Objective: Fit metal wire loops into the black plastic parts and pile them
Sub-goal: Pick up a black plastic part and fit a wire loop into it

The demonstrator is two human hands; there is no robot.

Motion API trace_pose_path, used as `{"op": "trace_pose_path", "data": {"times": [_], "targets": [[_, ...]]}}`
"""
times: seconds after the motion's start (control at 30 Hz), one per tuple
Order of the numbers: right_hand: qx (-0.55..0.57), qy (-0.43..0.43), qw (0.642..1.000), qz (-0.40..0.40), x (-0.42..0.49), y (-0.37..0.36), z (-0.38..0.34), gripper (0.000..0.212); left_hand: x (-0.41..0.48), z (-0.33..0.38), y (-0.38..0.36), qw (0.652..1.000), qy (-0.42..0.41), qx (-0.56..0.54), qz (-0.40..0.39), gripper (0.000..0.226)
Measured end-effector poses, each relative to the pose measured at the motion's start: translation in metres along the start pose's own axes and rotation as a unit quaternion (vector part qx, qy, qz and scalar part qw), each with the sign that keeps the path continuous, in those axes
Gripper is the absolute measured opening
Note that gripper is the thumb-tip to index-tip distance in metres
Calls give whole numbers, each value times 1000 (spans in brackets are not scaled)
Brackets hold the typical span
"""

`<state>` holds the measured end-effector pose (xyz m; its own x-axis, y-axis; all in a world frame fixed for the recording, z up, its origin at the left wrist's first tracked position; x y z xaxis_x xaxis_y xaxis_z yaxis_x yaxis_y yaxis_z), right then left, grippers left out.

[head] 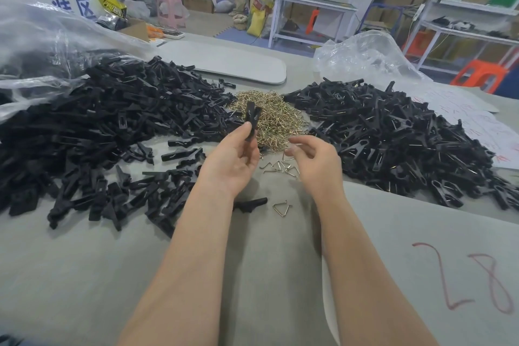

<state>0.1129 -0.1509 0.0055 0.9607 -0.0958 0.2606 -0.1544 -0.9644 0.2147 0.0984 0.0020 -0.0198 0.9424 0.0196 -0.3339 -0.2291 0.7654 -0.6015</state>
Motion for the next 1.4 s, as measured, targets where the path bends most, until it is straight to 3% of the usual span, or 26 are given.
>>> {"op": "trace_pose_path", "data": {"times": [0.13, 0.27, 0.4, 0.53, 0.6, 0.7, 0.83, 1.0, 1.1, 1.4], "targets": [[145, -71, 987, -18, -1, 2, 2, 28, 1, -1, -6, 1000, -23, 16, -11, 2], [248, -109, 962, -33, -4, 1, -2, 21, 1, 0, -7, 986, -76, 151, -4, 6], [290, -130, 948, 22, -3, 12, -1, 7, 0, 3, -9, 911, -144, 386, 30, 11], [197, -88, 973, 75, 3, 27, 0, 11, -4, 9, -17, 823, -230, 515, 56, 17], [239, -81, 964, 85, 3, 29, -1, 14, -6, 9, -20, 790, -252, 555, 62, 16], [330, -100, 935, 82, 2, 27, 0, 18, -9, 9, -23, 754, -273, 593, 72, 26], [362, -132, 920, 71, 1, 26, 1, 11, -12, 9, -29, 715, -292, 632, 69, 19], [246, -129, 960, 45, 1, 24, -2, 4, -16, 10, -36, 669, -342, 657, 60, 17], [185, -118, 974, 52, 0, 28, -4, 8, -17, 12, -35, 660, -360, 655, 71, 18], [151, -138, 978, 30, -2, 24, -4, 7, -17, 12, -37, 645, -382, 658, 69, 18]]}}
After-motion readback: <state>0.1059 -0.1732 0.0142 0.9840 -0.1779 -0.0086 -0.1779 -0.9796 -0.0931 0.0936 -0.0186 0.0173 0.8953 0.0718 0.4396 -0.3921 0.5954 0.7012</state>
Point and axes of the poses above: each hand's wrist, its own x-axis towards the middle knuckle, its own y-axis out of the back of the hand, z = x × y, the point moved 7 cm from there along x, towards the middle knuckle, and after that the axes turned 14 degrees about x, right-handed, at the moved point
